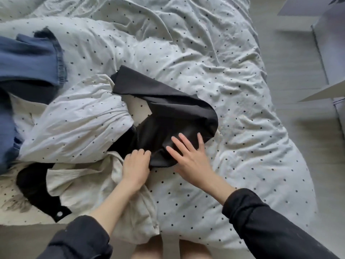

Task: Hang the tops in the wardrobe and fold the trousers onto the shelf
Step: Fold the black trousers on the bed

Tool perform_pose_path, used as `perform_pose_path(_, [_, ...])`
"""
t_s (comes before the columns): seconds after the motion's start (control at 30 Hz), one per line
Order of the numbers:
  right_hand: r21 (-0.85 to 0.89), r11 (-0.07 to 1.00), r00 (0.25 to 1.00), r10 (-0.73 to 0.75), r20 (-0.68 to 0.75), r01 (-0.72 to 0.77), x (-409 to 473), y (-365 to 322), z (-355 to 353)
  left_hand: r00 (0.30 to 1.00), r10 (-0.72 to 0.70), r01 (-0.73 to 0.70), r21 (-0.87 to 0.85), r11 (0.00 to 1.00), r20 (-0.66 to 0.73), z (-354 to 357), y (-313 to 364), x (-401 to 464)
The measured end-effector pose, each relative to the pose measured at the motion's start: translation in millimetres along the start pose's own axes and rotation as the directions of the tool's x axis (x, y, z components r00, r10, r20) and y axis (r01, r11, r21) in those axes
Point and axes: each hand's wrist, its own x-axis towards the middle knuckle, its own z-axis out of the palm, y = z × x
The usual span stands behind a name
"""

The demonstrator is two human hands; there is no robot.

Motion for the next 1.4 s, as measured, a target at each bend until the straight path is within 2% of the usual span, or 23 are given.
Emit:
perform_pose_path(0.07, [0.001,0.999,0.999,-0.052,0.003,0.052,6,1,6,0.997,-0.078,0.078,-0.132,0.988,0.002,-18,1,2])
perform_pose_path(0.1, [0.022,0.999,0.998,-0.027,-0.058,0.028,11,5,5,0.996,-0.087,0.085,-0.168,0.982,-0.007,-25,4,4])
perform_pose_path(0.2, [0.181,0.978,0.977,0.130,-0.168,-0.100,22,29,-19,0.995,-0.029,0.008,-0.213,0.977,-0.095,-55,17,7])
perform_pose_path(0.3, [0.232,0.966,0.950,0.178,-0.257,-0.118,27,64,-60,0.988,0.004,-0.048,-0.286,0.957,-0.152,-102,33,15])
perform_pose_path(0.43, [0.292,0.942,0.860,0.281,-0.427,-0.163,39,100,-123,0.969,0.002,-0.099,-0.384,0.918,-0.246,-172,61,36])
perform_pose_path(0.53, [0.275,0.935,0.760,0.345,-0.551,-0.225,51,124,-181,0.948,0.003,-0.144,-0.424,0.894,-0.317,-223,81,46])
perform_pose_path(0.63, [0.269,0.940,0.671,0.339,-0.659,-0.210,56,133,-231,0.910,0.004,-0.221,-0.476,0.851,-0.415,-266,94,47])
perform_pose_path(0.73, [0.245,0.939,0.642,0.343,-0.685,-0.241,60,136,-253,0.908,-0.003,-0.260,-0.567,0.782,-0.420,-284,93,51])
perform_pose_path(0.77, [0.290,0.911,0.659,0.413,-0.628,-0.294,60,137,-254,0.919,0.026,-0.283,-0.614,0.737,-0.392,-285,91,51])
perform_pose_path(0.83, [0.387,0.805,0.701,0.587,-0.404,-0.451,60,139,-243,0.935,0.099,-0.317,-0.674,0.667,-0.342,-278,86,54])
perform_pose_path(0.9, [0.358,0.742,0.731,0.654,-0.195,-0.567,55,132,-214,0.950,0.138,-0.294,-0.658,0.693,-0.280,-250,73,55])
perform_pose_path(0.93, [0.331,0.745,0.749,0.647,-0.146,-0.579,49,127,-201,0.957,0.148,-0.278,-0.635,0.721,-0.251,-233,67,53])
perform_pose_path(1.07, [0.244,0.822,0.856,0.509,0.093,-0.515,37,76,-137,0.995,0.096,-0.099,-0.579,0.810,-0.035,-139,24,33])
perform_pose_path(1.13, [0.238,0.865,0.888,0.384,0.254,-0.442,32,49,-111,0.983,0.145,-0.069,-0.496,0.866,0.116,-101,7,17])
perform_pose_path(1.2, [0.256,0.886,0.865,0.252,0.434,-0.386,29,21,-90,0.923,0.223,-0.137,-0.273,0.952,0.314,-67,-7,-2])
perform_pose_path(1.27, [0.274,0.893,0.825,0.163,0.541,-0.356,24,1,-75,0.865,0.212,-0.225,-0.026,0.974,0.455,-41,-15,-22])
perform_pose_path(1.33, [0.268,0.901,0.815,0.141,0.562,-0.340,19,-14,-66,0.862,0.164,-0.239,0.099,0.966,0.480,-23,-21,-39])
perform_pose_path(1.4, [0.240,0.917,0.834,0.149,0.532,-0.317,22,-21,-63,0.920,0.143,-0.195,0.107,0.975,0.366,-21,-31,-45])
